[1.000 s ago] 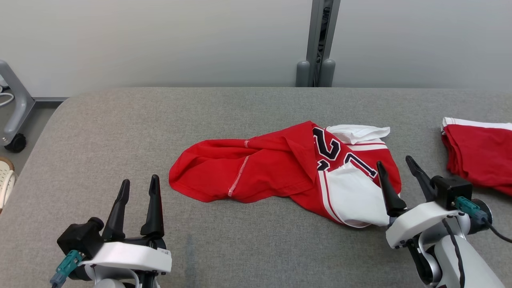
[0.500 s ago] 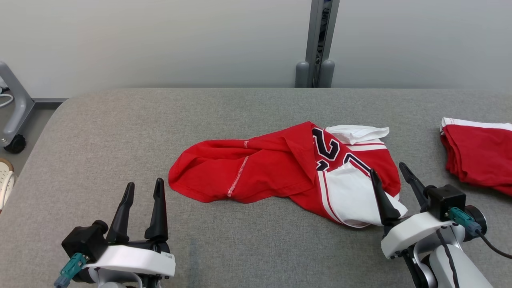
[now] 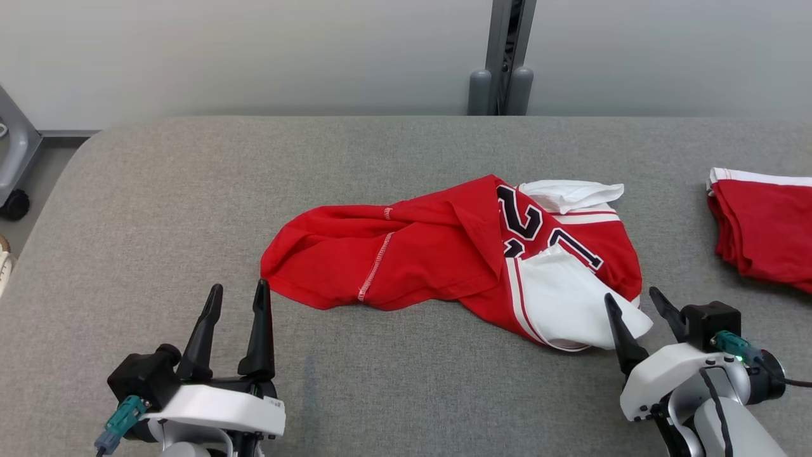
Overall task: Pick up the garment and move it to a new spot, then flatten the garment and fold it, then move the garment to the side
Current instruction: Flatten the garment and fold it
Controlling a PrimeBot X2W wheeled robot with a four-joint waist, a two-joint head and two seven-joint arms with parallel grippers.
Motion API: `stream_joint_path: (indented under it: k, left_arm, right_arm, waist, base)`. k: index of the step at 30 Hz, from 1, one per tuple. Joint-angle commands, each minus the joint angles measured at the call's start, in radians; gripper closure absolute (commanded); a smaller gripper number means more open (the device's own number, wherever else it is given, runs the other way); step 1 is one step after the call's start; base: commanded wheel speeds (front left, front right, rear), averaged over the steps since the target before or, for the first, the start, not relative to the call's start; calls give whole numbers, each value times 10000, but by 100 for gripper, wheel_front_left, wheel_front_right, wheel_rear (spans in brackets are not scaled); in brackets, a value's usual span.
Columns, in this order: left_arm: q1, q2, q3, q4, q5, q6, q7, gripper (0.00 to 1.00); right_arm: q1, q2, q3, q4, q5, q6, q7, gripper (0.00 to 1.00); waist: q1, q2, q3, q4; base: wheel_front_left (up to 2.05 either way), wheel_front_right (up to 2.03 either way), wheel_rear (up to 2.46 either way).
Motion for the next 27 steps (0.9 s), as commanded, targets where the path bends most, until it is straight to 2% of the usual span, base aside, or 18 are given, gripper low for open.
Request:
stream_joint_path:
  k: [1, 14, 15, 17, 18, 21, 22, 27]
  left_arm:
    - [-170, 43, -2, 16, 71, -58, -2, 0]
    - [-396, 43, 71, 160, 139, -71, -2, 0]
    - [-406, 42, 75, 170, 143, -75, -2, 0]
    - [-406, 43, 71, 198, 140, -76, -2, 0]
    - [-395, 43, 66, 212, 139, -82, -2, 0]
    - [-343, 42, 54, 236, 126, -77, -2, 0]
    - [-327, 43, 51, 243, 121, -72, -2, 0]
    - [-300, 43, 31, 265, 62, -55, -2, 0]
  right_arm:
    - [-151, -108, -86, 119, 83, -2, 43, 0]
    - [-289, 141, -42, 665, 451, -2, -50, 0]
    - [-291, 143, -16, 663, 447, -2, -72, 4]
    - [-282, 140, 41, 647, 445, -2, -105, 40]
    - [-268, 141, 66, 634, 441, -2, -114, 53]
    - [-200, 131, 121, 594, 415, 0, -127, 75]
    - [-172, 134, 133, 583, 403, 0, -125, 100]
    - [-53, 167, 180, 477, 358, -2, -55, 100]
  waist:
    - [0, -1, 158, 25]
    - [0, -1, 474, -125]
    - [0, -1, 469, -143]
    - [0, -1, 450, -176]
    - [0, -1, 437, -191]
    - [0, -1, 398, -222]
    - [0, -1, 388, -228]
    - [0, -1, 333, -228]
  base:
    - [0, 0, 0]
    - [0, 0, 0]
    - [0, 0, 0]
    - [0, 0, 0]
    - [0, 0, 0]
    - [0, 0, 0]
    - [0, 0, 0]
    - [0, 0, 0]
